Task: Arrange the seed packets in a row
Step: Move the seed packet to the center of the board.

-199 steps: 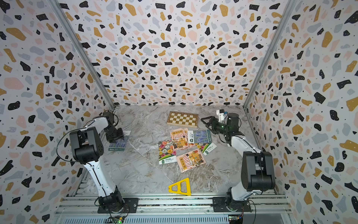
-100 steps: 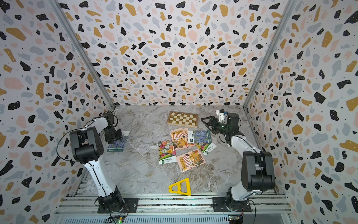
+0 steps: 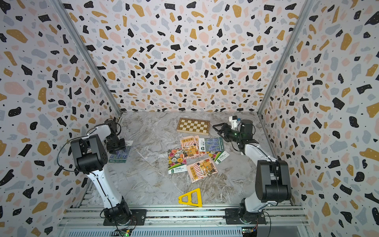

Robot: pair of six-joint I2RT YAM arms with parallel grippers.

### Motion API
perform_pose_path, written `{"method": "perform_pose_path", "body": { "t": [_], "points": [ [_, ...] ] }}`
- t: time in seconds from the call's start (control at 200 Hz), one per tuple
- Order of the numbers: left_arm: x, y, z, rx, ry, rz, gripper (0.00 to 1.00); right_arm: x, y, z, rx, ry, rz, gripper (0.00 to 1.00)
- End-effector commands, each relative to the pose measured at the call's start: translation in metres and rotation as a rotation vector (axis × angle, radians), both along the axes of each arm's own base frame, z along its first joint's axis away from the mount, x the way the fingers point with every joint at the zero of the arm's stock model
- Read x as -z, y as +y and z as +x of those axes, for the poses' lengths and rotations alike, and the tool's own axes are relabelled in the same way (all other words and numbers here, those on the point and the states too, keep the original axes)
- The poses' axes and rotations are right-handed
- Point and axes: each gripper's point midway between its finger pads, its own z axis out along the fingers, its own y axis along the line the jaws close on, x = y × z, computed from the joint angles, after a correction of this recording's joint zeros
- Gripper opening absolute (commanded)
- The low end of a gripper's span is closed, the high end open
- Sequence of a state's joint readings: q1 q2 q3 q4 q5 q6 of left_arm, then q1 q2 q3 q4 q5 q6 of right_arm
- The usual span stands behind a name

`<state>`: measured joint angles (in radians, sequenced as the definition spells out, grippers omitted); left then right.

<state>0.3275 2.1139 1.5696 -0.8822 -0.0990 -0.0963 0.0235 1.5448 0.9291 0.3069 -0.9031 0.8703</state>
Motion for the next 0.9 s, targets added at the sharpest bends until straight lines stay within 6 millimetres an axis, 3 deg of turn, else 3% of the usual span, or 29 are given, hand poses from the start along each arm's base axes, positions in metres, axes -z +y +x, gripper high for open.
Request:
{"method": "perform_pose_path", "body": {
  "t": [0.0,0.215,0.315,0.43,0.556,0.651,0.781,0.896],
  "points": [
    [0.012,0.004,-0.018,-0.02,0.071,0.01,0.56,-0.001,-0.001,0.001,0.005,-0.018,-0.005,0.89],
    [0.0,0.003,-0.01,-0.037,0.029,-0.003,0.59,-0.001,-0.001,0.002,0.005,-0.024,-0.019,0.89],
    [-0.025,0.001,0.002,-0.048,-0.038,-0.014,0.66,0.0,-0.004,0.003,0.011,-0.038,-0.056,0.91],
    [-0.066,-0.013,0.015,-0.054,-0.154,-0.087,0.76,0.004,-0.011,0.006,0.042,-0.068,-0.15,1.0],
    [-0.112,-0.039,0.024,-0.078,-0.318,-0.198,0.84,0.022,-0.023,0.01,0.092,-0.05,-0.247,1.0],
    [-0.136,-0.07,0.026,-0.068,-0.432,-0.333,0.89,0.043,-0.03,0.01,0.11,-0.016,-0.294,1.0],
    [-0.155,-0.114,0.023,-0.014,-0.519,-0.478,0.93,0.069,-0.041,0.01,0.133,0.025,-0.348,0.99],
    [-0.165,-0.152,0.017,0.048,-0.558,-0.56,0.98,0.094,-0.056,0.014,0.148,0.069,-0.38,0.93]
  ]
}}
